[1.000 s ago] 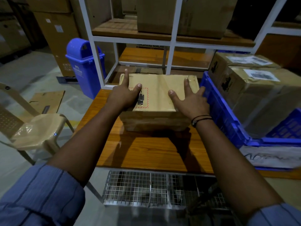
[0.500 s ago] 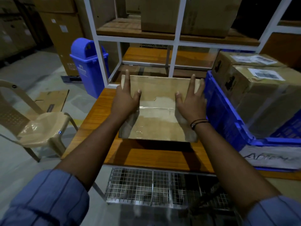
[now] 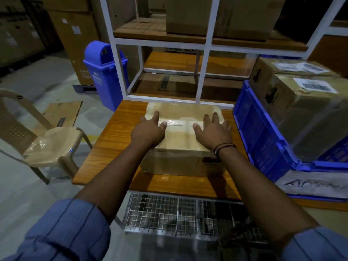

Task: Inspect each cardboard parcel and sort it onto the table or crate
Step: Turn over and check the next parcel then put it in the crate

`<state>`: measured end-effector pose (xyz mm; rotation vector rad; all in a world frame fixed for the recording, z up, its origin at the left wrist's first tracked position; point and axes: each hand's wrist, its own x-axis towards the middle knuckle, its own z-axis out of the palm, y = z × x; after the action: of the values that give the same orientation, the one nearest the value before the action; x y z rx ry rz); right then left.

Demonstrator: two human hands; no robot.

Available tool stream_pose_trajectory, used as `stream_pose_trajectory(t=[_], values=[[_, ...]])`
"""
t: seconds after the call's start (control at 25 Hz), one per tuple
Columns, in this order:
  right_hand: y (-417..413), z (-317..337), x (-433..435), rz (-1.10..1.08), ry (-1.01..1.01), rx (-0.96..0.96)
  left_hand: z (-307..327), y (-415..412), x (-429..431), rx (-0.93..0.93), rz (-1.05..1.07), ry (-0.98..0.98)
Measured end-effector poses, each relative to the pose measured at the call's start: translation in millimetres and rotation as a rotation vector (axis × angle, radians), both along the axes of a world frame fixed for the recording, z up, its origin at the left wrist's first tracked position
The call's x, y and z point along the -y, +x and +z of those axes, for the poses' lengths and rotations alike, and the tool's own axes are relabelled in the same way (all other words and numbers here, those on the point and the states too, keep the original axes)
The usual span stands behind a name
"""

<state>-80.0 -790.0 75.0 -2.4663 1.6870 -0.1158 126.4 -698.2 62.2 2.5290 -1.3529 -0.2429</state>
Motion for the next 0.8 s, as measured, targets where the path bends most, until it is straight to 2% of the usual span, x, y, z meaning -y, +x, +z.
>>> stream_pose_trajectory(t=[0.24, 0.56, 0.8], values=[[39.9, -4.8, -13.9, 0.276, 0.090, -0.029, -0.1, 6.5, 7.1, 0.132, -0.102, 0.103], [39.3, -8.0, -8.0, 0.319, 0.119, -0.069, -4.1, 8.3, 7.6, 0.101, -0.107, 0.081], [32.4, -10.2, -2.8, 0.239, 0.108, -0.071, -3.8, 7.5, 6.6, 0.091, -0.105, 0.070]])
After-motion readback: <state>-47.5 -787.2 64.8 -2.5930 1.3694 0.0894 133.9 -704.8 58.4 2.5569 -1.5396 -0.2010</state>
